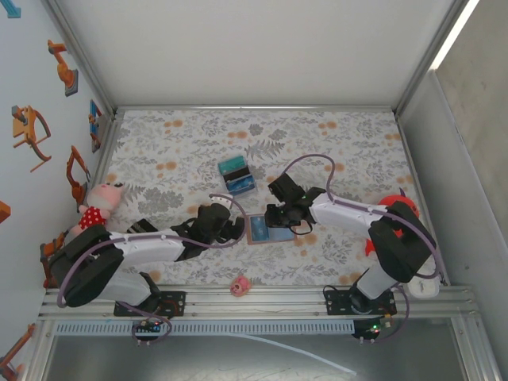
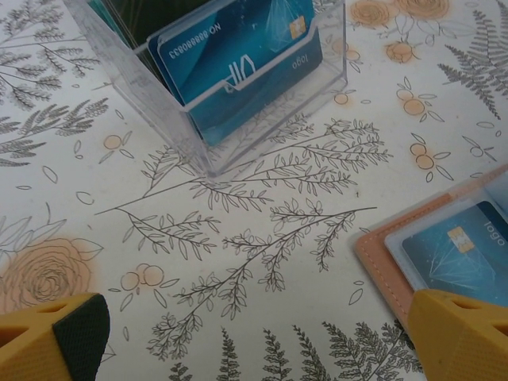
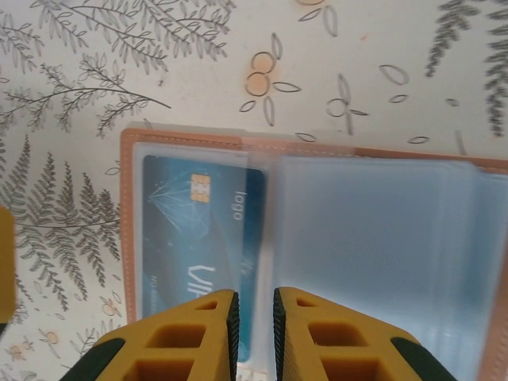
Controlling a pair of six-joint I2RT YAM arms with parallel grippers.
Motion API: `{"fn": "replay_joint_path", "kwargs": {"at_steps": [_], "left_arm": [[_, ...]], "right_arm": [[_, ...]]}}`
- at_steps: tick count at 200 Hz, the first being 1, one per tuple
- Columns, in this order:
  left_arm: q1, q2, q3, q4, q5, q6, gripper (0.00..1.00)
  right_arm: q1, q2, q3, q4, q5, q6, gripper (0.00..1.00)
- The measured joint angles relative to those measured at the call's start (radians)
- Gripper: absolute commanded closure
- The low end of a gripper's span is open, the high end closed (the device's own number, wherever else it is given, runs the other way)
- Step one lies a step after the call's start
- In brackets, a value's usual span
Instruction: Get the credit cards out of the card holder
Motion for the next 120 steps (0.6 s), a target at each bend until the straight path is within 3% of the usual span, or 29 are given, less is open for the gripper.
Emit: {"fn": "replay_joint_path", "kwargs": {"at_steps": [120], "left_arm": [[-0.058, 0.132, 0.078, 0.014, -0.02, 0.016, 0.03]], "right_arm": [[0.008, 0.087, 0.002, 0.035, -0.055, 0.039, 0.81]]}}
